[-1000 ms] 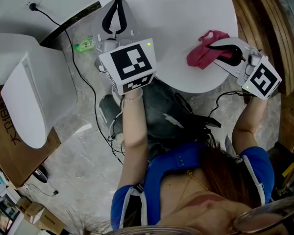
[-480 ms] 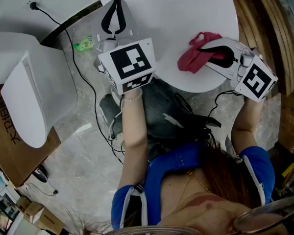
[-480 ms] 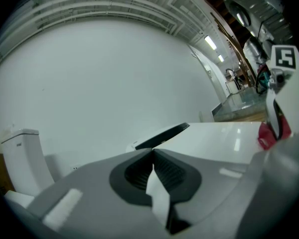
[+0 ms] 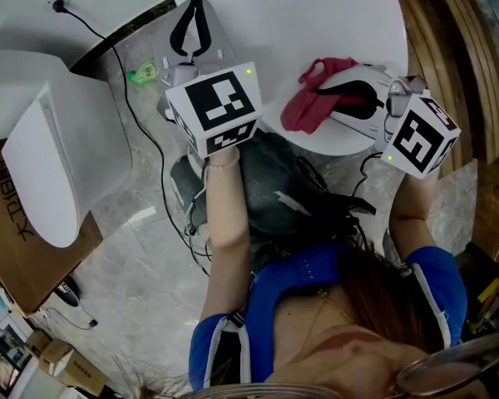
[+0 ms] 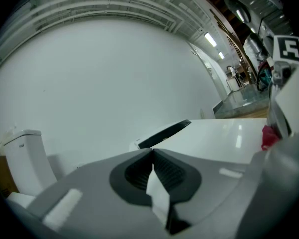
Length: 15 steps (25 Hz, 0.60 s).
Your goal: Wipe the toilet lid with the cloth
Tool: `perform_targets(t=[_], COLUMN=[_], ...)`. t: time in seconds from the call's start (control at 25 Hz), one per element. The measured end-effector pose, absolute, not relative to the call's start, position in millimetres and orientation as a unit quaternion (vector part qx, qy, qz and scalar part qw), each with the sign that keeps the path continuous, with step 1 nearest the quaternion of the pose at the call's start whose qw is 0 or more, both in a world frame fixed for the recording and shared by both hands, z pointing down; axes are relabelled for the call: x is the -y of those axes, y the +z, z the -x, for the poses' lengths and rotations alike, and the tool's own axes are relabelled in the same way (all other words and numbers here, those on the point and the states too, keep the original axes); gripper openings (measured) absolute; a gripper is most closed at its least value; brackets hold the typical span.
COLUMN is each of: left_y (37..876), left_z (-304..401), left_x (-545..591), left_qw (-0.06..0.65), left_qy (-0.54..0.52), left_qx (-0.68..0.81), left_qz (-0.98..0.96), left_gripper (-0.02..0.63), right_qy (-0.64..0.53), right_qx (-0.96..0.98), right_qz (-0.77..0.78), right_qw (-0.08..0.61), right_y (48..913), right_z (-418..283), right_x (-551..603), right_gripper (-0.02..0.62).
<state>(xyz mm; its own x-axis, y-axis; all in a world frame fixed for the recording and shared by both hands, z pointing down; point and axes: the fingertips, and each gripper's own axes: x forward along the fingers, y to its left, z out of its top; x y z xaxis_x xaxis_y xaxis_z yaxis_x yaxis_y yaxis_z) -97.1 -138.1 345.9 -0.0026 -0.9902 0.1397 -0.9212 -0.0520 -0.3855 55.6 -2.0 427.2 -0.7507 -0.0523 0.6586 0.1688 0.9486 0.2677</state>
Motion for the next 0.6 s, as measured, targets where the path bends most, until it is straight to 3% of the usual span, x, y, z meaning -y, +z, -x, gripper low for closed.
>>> perform_targets(t=[0.6], left_y=[343], left_z=[91], left_x=[138], left_qw=[0.096], left_qy=[-0.187], left_qx=[-0.681], left_qz=[0.702], left_gripper=[0.003], right_qy=[-0.176], right_qx=[0.918], right_qz=[0.05], right_qw=[0.352], right_y=[428], right_z=[-33], right_x=[-12], right_gripper=[0.075])
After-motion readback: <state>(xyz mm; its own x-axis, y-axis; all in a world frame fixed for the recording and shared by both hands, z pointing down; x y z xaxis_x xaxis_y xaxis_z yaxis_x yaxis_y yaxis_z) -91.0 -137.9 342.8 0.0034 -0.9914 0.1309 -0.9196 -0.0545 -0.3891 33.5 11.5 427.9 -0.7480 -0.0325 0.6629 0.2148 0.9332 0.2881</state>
